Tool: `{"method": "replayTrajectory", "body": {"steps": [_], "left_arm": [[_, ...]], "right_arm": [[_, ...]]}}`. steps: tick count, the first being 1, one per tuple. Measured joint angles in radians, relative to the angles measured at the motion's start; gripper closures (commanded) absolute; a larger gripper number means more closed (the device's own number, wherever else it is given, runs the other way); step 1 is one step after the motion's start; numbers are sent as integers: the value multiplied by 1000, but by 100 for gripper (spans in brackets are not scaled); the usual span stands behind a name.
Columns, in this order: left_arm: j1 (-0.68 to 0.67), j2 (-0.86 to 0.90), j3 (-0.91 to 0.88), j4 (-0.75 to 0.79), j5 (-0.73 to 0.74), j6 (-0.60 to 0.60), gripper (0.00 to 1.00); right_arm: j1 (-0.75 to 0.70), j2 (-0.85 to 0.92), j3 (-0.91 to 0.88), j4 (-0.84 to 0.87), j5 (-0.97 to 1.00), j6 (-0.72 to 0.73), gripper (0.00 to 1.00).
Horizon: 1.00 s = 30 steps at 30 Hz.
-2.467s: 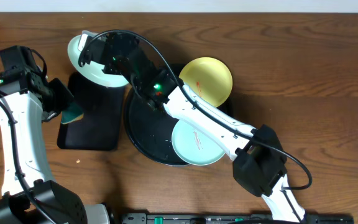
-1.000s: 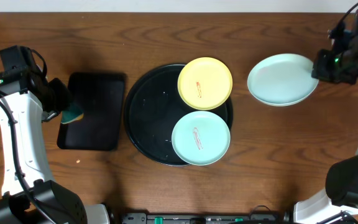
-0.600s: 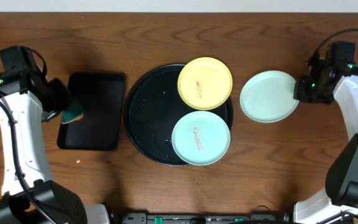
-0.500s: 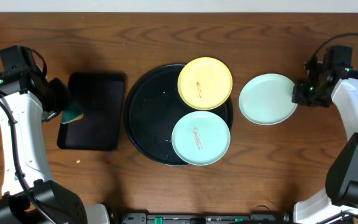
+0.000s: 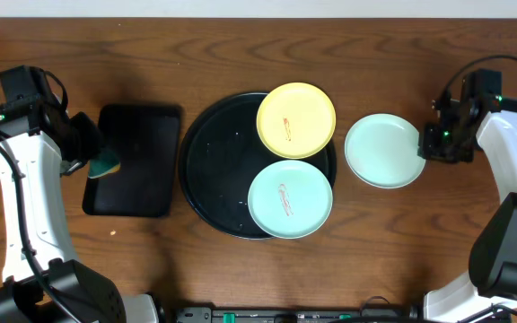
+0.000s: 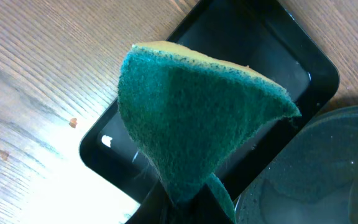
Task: Clean dirty plates on tray and stack at the side
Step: 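Grip the lower green plate rim with right gripper and pull it left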
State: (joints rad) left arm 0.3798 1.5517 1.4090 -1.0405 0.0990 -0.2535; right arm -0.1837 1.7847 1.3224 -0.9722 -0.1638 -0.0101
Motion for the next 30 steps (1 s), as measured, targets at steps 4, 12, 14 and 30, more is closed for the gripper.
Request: {"method": "replayTrajectory", "body": {"steps": [4,12,14,30], "left_arm": [[0,0,0,0,0,0,92],[-2,0,0,1,8,46,93],[-9,0,0,1,16,73,92],[-82,1,0,43,45,183,93]], "right_arm": [[53,0,58,-35,-134,0,80],[277,0,56,-104,-225,6,78],[331,0,47,-105,-207,23,77],[501,0,-107,29,-105,123,78]]}}
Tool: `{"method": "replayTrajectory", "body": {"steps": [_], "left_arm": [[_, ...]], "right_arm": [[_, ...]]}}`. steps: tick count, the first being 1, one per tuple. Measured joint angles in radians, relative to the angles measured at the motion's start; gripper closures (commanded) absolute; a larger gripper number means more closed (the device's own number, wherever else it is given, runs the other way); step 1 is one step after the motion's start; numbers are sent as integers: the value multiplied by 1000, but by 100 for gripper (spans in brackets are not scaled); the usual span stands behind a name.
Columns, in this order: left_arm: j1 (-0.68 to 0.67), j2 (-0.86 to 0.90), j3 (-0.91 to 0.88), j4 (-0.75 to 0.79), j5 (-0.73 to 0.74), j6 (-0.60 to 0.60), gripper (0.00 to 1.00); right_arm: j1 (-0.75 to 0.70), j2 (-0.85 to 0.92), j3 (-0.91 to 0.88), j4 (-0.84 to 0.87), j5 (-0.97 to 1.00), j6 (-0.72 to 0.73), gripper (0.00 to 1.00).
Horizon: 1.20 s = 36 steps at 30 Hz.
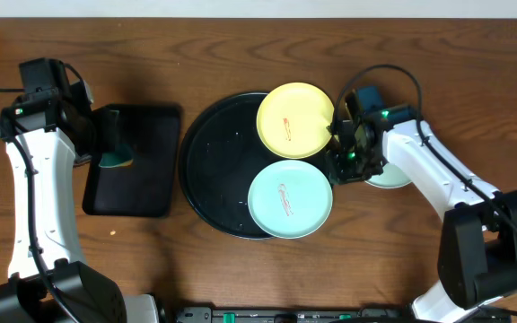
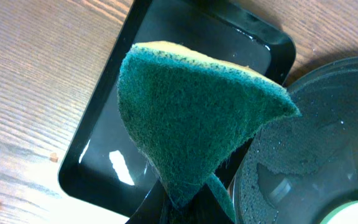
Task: Clean dirty plates on tray and stack at the side
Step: 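Grip the lower green plate rim with right gripper and pull it left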
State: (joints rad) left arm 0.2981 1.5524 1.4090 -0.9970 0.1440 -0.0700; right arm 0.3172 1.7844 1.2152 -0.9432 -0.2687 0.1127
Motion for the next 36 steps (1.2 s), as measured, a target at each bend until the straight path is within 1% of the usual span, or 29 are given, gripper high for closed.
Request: {"method": "replayTrajectory", "body": {"steps": [4,6,8,13,15,17,23,29,33,36], "left_arm": [[0,0,0,6,0,0,93],[0,0,0,6,0,0,93],[0,0,0,6,0,0,93],[0,0,0,6,0,0,93],[0,0,0,6,0,0,93],[0,0,0,6,0,0,92],[0,0,0,7,0,0,93],[0,0,0,7,0,-4,93],[0,0,0,8,1,-8,93],[0,0,0,9,1,-8,93]], "right_arm": [[21,0,-40,28,-2,26,78],[31,0,-48,37,-2,37,80],[38,0,-58,56,-3,48,84],[39,0,-92,93,-3,94,87],[39,0,-107,100,-4,105,91],[39,0,-113,100,-8,114,99],[43,0,-114,160,-45,126,99],[139,0,-118,333,-85,180,99],[198,0,-118,450,-70,255,99],[238,0,-118,504,-11,335,99]]}}
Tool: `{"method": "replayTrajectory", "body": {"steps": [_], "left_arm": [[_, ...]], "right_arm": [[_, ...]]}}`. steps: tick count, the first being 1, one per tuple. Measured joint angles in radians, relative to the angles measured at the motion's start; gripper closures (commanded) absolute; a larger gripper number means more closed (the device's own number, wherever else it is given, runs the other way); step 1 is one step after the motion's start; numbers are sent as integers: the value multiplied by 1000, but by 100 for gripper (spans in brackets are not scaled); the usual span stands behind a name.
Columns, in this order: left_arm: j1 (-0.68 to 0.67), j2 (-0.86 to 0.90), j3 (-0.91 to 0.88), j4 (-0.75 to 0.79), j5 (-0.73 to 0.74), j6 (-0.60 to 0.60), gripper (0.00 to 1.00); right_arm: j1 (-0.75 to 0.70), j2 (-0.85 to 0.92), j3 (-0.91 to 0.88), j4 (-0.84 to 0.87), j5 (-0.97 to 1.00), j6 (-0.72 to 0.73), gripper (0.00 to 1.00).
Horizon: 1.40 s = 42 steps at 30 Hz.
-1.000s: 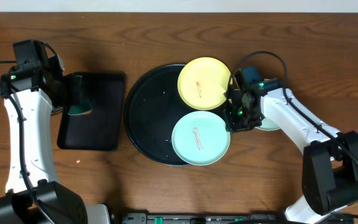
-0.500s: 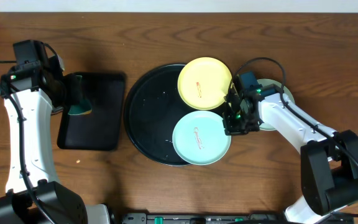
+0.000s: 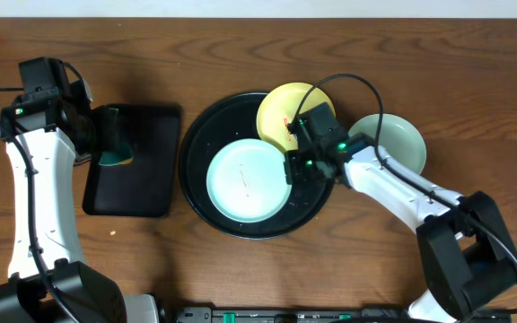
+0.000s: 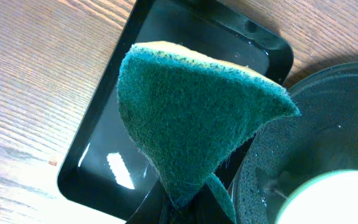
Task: Clean dirty plates on tray and stack at the side
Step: 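Grip the lower green plate rim with right gripper and pull it left, then scrub the second green plate with the sponge in the left gripper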
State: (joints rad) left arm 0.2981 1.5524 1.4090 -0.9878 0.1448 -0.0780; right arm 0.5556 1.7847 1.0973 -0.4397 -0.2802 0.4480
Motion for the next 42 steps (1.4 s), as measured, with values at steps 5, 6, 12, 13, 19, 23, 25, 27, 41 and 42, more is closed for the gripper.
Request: {"method": "replayTrajectory", "body": {"steps": [5,6,12,13,19,23,25,27,41,42], "left_arm": [[0,0,0,0,0,-1,92],[0,0,0,0,0,-3,92],[0,0,0,0,0,-18,92],[0,0,0,0,0,-21,93],[-7,0,0,0,0,-23,93],[-46,0,0,0,0,-26,93],[-74,0,0,0,0,-30,92],[-102,0,0,0,0,-42,93],[-246,65,0,-4,6,-107,93],[-258,73,0,-10,8,-113,93]], "right_arm": [[62,10,0,67,56,111,99],[75,18,0,74,63,125,99],[106,76,-1,66,76,172,89],[106,77,-1,67,77,175,87],[103,77,-1,79,80,175,84],[96,78,-1,79,83,161,85],[87,79,-1,81,83,153,87],[83,81,-1,85,83,146,91],[80,129,-1,135,35,110,99],[80,129,-1,135,35,110,99]]}}
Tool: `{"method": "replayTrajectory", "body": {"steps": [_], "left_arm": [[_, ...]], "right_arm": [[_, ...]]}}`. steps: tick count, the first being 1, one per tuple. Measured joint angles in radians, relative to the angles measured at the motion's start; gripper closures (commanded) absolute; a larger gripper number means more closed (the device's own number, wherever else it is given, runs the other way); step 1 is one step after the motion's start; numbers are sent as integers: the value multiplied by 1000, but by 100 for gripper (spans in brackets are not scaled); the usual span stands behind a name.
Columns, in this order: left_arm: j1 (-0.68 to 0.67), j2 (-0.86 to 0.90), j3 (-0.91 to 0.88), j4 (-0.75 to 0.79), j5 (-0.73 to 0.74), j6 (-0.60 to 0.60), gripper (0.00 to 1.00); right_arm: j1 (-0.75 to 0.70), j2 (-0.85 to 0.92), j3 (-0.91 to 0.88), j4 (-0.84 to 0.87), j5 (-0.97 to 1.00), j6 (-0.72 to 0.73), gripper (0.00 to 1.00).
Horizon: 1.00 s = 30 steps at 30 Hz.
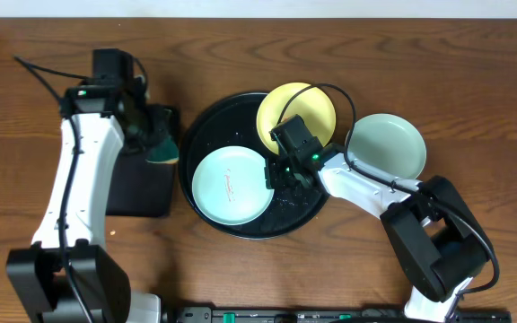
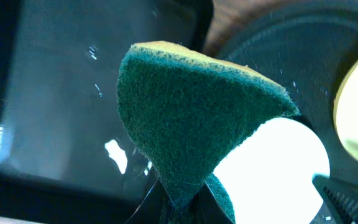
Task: Clean dirty plates on tray and stack at the side
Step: 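Scrub the second green plate with the sponge in the left gripper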
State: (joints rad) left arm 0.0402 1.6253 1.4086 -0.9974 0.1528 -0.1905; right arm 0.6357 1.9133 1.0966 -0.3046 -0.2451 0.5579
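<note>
My left gripper is shut on a green-and-yellow sponge, held over the left edge of the round black tray. A light blue plate with a red smear lies in the tray's front left part. At its right rim is my right gripper, shut on that rim. One of its fingertips shows beside the plate in the left wrist view. A smeared yellow plate rests on the tray's far right.
A black rectangular tray with wet patches lies left of the round tray, under my left arm. A pale green plate sits on the wooden table to the right of the round tray.
My left gripper has moved right with the sponge, from the rectangular tray's far left to the round tray's left edge. The right gripper and the light blue plate have shifted slightly further left.
At first my right gripper was by the pale green plate's right edge and the left held the sponge beside the rectangular tray. Then the right gripper was at the light blue plate's right rim. The plate then stood at the tray's middle, and now at its left.
</note>
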Motion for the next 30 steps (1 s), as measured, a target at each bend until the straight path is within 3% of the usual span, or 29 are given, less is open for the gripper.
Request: {"method": "replayTrajectory", "body": {"steps": [8,20,30], "left_arm": [[-140,13,-95,34,40,-68,92],[-257,17,-356,357,51,-202,93],[-282,120,-386,390,66,-222,93]], "right_arm": [[0,0,0,0,-1,0,99],[0,0,0,0,-2,0,99],[0,0,0,0,-2,0,99]]}}
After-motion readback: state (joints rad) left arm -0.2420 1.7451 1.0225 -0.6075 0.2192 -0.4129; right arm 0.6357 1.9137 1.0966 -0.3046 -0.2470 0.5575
